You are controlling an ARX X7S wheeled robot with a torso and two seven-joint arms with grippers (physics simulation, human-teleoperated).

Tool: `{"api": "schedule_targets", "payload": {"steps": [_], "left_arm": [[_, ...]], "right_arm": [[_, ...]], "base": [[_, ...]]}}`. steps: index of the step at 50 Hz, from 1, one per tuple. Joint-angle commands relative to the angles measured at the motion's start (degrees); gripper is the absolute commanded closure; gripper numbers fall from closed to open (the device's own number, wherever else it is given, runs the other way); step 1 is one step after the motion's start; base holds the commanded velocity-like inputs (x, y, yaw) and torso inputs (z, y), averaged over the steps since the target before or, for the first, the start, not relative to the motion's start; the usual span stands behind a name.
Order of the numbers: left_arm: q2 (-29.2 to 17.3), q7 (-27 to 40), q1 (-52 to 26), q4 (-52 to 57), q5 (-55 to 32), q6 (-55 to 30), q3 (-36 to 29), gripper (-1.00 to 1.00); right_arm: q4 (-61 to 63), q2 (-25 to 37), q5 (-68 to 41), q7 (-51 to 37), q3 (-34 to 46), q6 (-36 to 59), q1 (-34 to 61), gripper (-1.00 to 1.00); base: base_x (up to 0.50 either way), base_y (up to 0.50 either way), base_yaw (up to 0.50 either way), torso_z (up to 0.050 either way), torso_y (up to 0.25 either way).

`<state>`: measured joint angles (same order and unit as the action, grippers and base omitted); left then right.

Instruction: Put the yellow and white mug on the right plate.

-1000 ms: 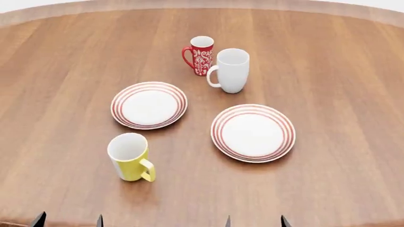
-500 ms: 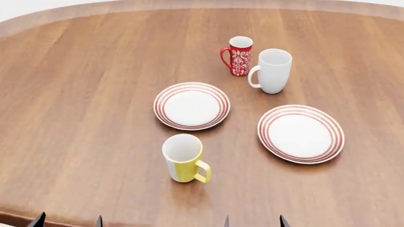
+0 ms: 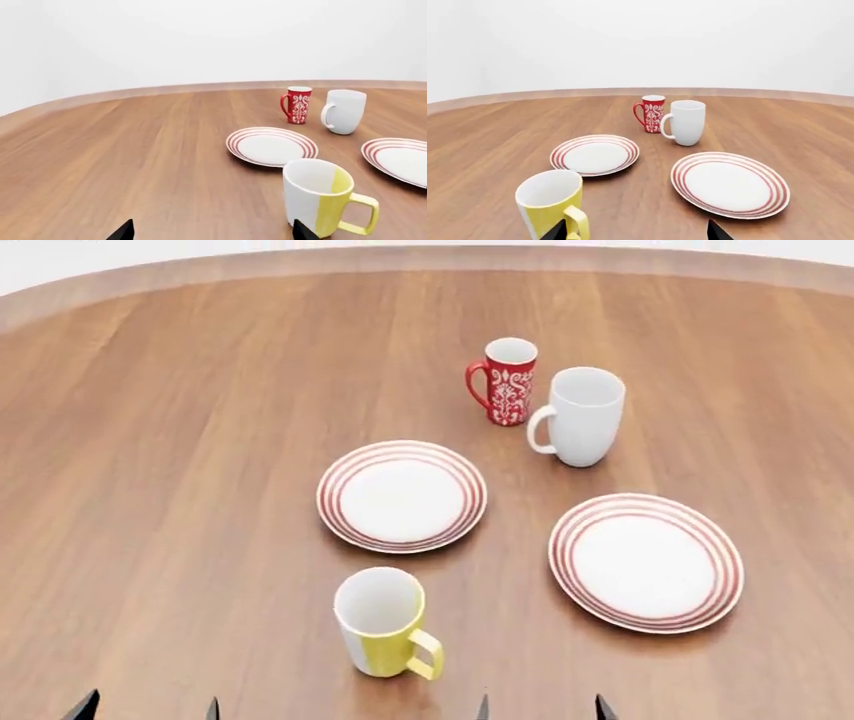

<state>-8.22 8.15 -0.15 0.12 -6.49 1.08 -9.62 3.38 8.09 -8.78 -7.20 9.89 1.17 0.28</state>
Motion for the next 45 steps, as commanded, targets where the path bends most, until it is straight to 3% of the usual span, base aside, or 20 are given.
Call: {"api": "schedule_targets", "payload": {"steps": [1,29,45], "left_arm": [[-0.38,0.47,-0.23,-0.4,-0.28,0.22,-0.55,-1.0],[-1.24,1.42,-0.54,-0.38,-1.14,0.29,-1.62,-1.0],[-1.78,2.08,-0.25,0.39,-1.54,0.18,-2.12,-1.0]], "right_arm": [[0.24,0.44,-0.78,-0.17,0.45,-0.5,-0.05,-1.0],[-1.26,1.03,-0.76,-1.35,2.01,-1.14,0.55,-1.0],[-0.71,1.85,-1.77,-1.78,2.0,-1.41,0.46,-1.0]], "base": [[0.5,0.0,0.0,0.0,0.0],[0.5,0.0,0.0,0.0,0.0],[0.01,0.0,0.0,0.0,0.0]]}}
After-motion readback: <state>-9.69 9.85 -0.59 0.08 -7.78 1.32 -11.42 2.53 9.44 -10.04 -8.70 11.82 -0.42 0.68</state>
